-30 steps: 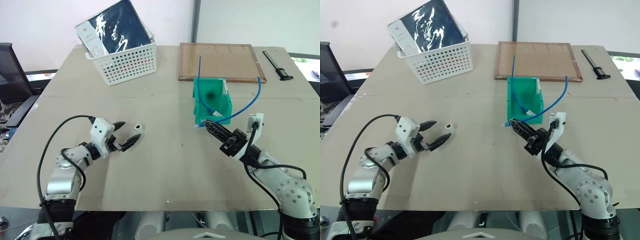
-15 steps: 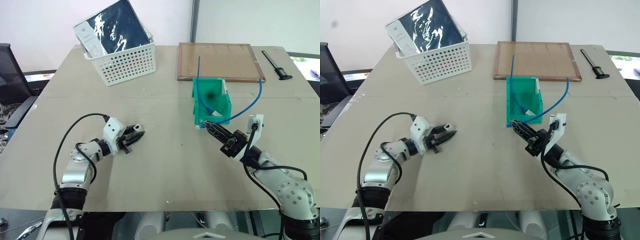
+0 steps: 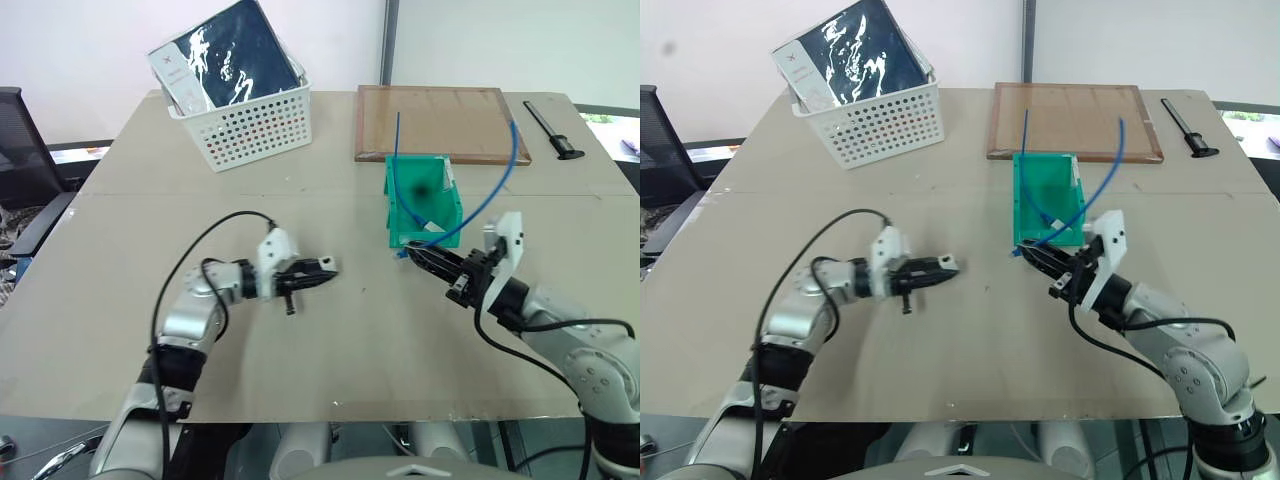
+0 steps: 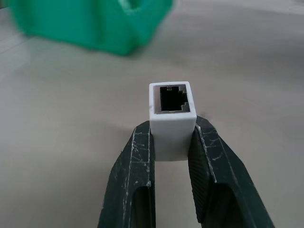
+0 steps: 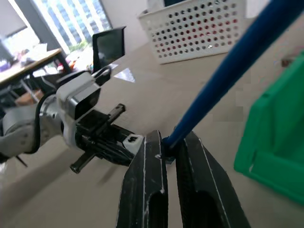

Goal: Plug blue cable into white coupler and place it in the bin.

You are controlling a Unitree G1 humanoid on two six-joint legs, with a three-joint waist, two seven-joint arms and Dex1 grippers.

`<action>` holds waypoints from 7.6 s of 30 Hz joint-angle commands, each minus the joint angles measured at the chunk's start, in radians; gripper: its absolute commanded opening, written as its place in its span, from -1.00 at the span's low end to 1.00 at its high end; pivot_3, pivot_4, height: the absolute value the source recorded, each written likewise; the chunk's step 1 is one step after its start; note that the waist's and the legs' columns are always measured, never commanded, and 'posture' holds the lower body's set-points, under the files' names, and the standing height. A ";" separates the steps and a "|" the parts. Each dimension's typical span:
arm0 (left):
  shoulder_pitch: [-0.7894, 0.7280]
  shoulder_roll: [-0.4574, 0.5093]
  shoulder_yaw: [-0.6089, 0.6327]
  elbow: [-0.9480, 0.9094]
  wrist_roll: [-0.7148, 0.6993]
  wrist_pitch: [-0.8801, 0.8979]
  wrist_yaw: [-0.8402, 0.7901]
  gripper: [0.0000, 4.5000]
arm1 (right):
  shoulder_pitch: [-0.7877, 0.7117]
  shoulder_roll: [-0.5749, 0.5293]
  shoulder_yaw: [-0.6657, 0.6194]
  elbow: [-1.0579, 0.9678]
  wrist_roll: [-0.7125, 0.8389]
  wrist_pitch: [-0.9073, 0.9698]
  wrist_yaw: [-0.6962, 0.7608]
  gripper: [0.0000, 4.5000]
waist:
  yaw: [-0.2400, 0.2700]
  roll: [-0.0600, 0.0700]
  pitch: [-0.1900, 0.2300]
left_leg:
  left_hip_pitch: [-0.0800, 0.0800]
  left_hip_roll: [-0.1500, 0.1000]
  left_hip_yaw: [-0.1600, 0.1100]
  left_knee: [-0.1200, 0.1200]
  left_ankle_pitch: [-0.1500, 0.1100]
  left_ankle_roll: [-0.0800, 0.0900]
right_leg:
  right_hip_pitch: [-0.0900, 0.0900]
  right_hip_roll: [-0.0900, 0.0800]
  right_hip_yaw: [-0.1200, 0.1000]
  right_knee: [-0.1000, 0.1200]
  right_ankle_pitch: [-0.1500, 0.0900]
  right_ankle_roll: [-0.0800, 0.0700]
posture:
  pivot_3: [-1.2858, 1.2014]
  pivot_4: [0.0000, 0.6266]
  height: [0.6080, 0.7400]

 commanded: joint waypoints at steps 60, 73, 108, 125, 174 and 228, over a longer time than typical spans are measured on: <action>-0.072 -0.075 -0.131 0.144 0.151 -0.186 -0.044 -0.84 | -0.541 -0.016 0.447 0.455 -0.675 -0.114 0.736 -1.00 | 0.001 0.000 -0.001 | -0.001 -0.004 -0.006 0.002 0.000 0.000 | 0.000 -0.002 -0.001 0.000 0.000 0.000 | 0.03 -0.52 0.97; -0.056 -0.080 -0.128 0.124 0.154 -0.179 -0.029 -0.84 | -0.571 -0.027 0.464 0.458 -0.677 -0.079 0.825 -1.00 | 0.002 0.000 -0.001 | -0.001 -0.004 -0.007 0.002 0.000 0.000 | 0.000 -0.002 -0.001 0.001 0.000 0.000 | 0.03 -0.52 0.97; -0.050 -0.072 -0.126 0.119 0.156 -0.180 -0.027 -0.84 | -0.633 -0.011 0.449 0.485 -0.679 -0.050 0.856 -1.00 | 0.002 0.000 -0.001 | -0.001 -0.004 -0.007 0.002 0.000 0.000 | 0.000 -0.002 -0.002 0.000 0.000 0.000 | 0.03 -0.52 0.97; -0.047 -0.074 -0.132 0.121 0.162 -0.189 -0.024 -0.84 | -0.674 0.001 0.435 0.510 -0.671 -0.043 0.872 -1.00 | 0.001 0.000 0.000 | -0.001 -0.004 -0.007 0.002 0.000 0.000 | -0.001 -0.002 -0.002 0.001 0.000 0.000 | 0.03 -0.52 0.97; -0.017 -0.085 -0.107 0.067 0.143 -0.134 0.013 -0.84 | -0.550 0.202 0.347 0.737 -0.752 -0.352 0.647 -0.77 | -0.008 -0.001 -0.010 | 0.004 -0.003 -0.006 0.000 0.000 0.000 | 0.002 -0.001 -0.001 0.004 0.000 0.000 | 0.03 -0.52 0.97; -0.081 -0.075 0.241 -0.415 -0.185 0.545 0.267 0.98 | 0.455 0.092 -0.450 -0.134 -0.515 -0.300 0.111 0.56 | 0.002 -0.001 -0.003 | -0.003 -0.002 -0.003 0.000 0.003 -0.005 | -0.003 -0.004 0.004 0.001 -0.001 0.001 | 0.03 -0.52 0.97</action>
